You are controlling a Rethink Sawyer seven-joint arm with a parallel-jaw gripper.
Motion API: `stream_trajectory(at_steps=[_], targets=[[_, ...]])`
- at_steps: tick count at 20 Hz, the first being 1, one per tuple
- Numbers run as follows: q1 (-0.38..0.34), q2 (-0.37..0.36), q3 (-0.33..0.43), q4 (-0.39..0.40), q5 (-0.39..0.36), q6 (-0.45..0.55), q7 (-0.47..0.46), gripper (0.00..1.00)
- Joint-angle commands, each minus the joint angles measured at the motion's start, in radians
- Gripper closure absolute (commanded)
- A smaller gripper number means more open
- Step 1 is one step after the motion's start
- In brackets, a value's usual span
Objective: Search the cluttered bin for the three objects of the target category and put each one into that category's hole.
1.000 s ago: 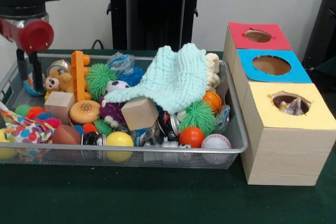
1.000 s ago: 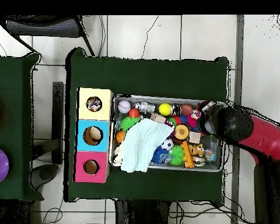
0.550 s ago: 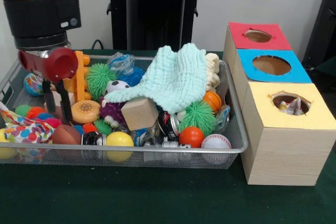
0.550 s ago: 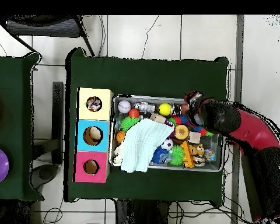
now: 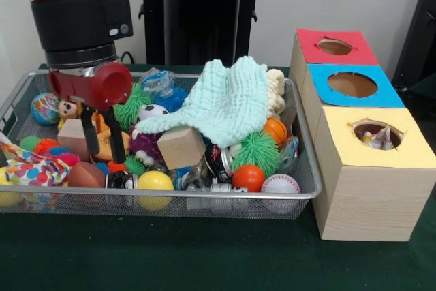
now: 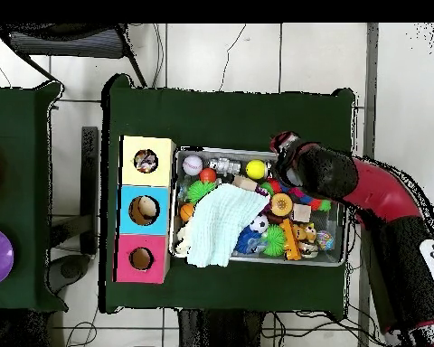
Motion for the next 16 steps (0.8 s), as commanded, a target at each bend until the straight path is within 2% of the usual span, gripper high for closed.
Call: stream_trajectory(at_steps=[1, 7, 16], targets=[[0.03, -0.056, 0.021, -0.019, -0.118, -0.021, -0.149, 0.0], [0.051, -0.045, -0.042, -0.068, -0.203, 0.053, -0.164, 0.0], [0.007, 0.006, -0.031, -0.054, -0.237, 0.083, -0.173, 0.0]])
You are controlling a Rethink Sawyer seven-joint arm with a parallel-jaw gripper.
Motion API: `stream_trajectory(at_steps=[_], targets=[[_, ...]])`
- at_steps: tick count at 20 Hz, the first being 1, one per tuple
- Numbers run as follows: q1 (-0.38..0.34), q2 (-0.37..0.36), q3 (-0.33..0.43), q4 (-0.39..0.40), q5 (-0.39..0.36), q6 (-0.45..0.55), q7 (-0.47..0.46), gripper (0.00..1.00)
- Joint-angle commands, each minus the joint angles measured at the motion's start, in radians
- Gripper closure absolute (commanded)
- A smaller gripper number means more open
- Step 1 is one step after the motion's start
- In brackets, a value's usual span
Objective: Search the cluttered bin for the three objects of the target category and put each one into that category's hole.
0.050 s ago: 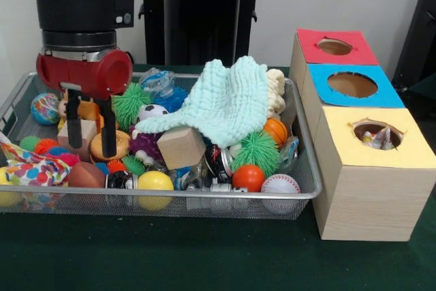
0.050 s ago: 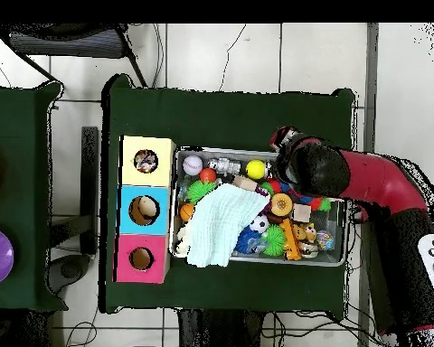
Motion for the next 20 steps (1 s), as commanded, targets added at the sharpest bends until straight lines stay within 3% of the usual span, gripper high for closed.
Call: stream_trajectory(at_steps=[1, 3, 15, 18, 20], targets=[[-0.032, 0.063, -0.022, -0.021, -0.082, 0.091, -0.176, 0.0], [-0.028, 0.089, -0.021, -0.04, -0.088, 0.151, -0.204, 0.0], [-0.064, 0.15, 0.005, -0.06, -0.115, 0.093, -0.191, 0.0], [-0.048, 0.149, -0.016, -0.084, -0.144, 0.056, -0.162, 0.0], [-0.028, 0.149, -0.039, -0.12, -0.159, 0.085, -0.156, 0.0]])
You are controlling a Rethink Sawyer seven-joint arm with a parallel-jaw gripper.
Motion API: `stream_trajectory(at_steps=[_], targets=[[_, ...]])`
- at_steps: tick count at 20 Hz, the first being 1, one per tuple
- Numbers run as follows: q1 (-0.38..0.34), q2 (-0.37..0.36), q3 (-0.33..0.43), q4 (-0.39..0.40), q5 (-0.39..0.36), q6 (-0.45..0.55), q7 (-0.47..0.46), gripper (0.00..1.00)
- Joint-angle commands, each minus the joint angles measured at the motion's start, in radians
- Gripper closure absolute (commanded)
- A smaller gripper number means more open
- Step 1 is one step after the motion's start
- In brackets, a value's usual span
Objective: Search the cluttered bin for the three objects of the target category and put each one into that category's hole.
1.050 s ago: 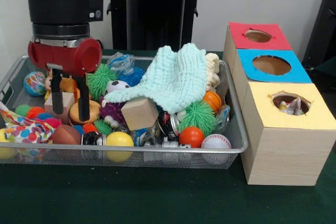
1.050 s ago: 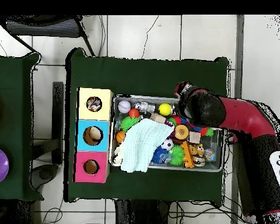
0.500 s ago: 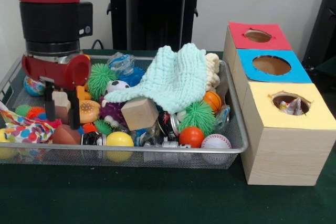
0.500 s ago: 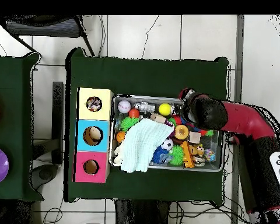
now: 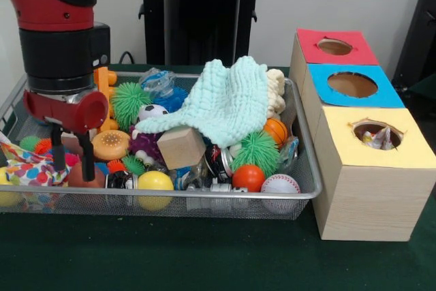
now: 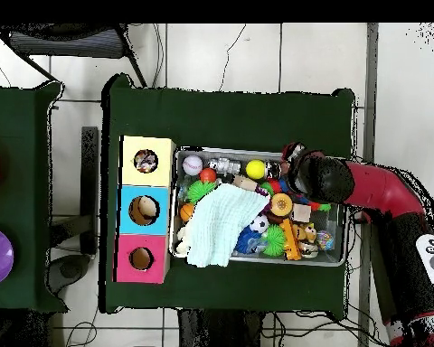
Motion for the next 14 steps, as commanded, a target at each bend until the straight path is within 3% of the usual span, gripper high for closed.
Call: stream_trajectory(at_steps=[1, 11, 14], targets=[[0.023, 0.031, -0.039, -0.086, -0.077, 0.117, -0.162, 0.0], [0.068, -0.047, -0.137, -0.091, -0.105, 0.278, -0.159, 0.0], [0.08, -0.041, -0.143, -0.111, -0.101, 0.41, -0.215, 0.0]])
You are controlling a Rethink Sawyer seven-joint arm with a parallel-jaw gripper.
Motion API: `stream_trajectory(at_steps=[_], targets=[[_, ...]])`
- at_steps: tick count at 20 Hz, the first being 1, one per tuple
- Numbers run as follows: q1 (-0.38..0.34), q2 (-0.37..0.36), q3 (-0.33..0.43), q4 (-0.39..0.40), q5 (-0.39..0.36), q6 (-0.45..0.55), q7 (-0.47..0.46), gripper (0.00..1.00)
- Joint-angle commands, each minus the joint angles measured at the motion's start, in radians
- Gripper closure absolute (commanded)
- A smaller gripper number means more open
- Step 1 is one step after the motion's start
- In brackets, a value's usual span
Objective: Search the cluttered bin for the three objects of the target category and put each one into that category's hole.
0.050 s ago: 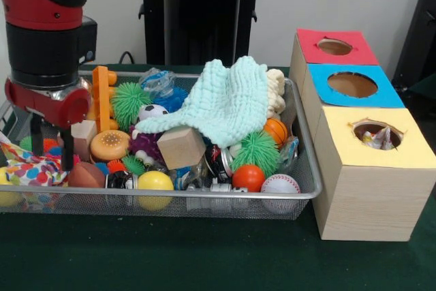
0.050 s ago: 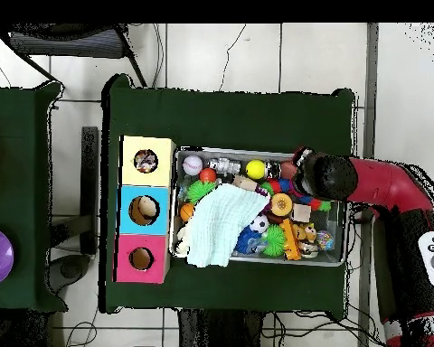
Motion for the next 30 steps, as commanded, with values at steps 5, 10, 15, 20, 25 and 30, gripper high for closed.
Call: stream_trajectory(at_steps=[5, 10, 15, 20, 25, 30], targets=[[0.02, -0.001, -0.051, -0.036, -0.064, 0.28, -0.223, 0.0], [-0.002, 0.068, -0.024, -0.051, -0.07, 0.164, -0.161, 0.0], [-0.012, 0.13, -0.013, -0.052, -0.077, 0.04, -0.115, 0.0], [-0.02, 0.127, -0.022, -0.039, -0.076, -0.014, -0.102, 0.0], [-0.016, 0.144, -0.046, -0.044, -0.085, -0.047, -0.083, 0.0], [0.001, 0.186, -0.089, -0.113, -0.109, 0.025, -0.109, 0.0]])
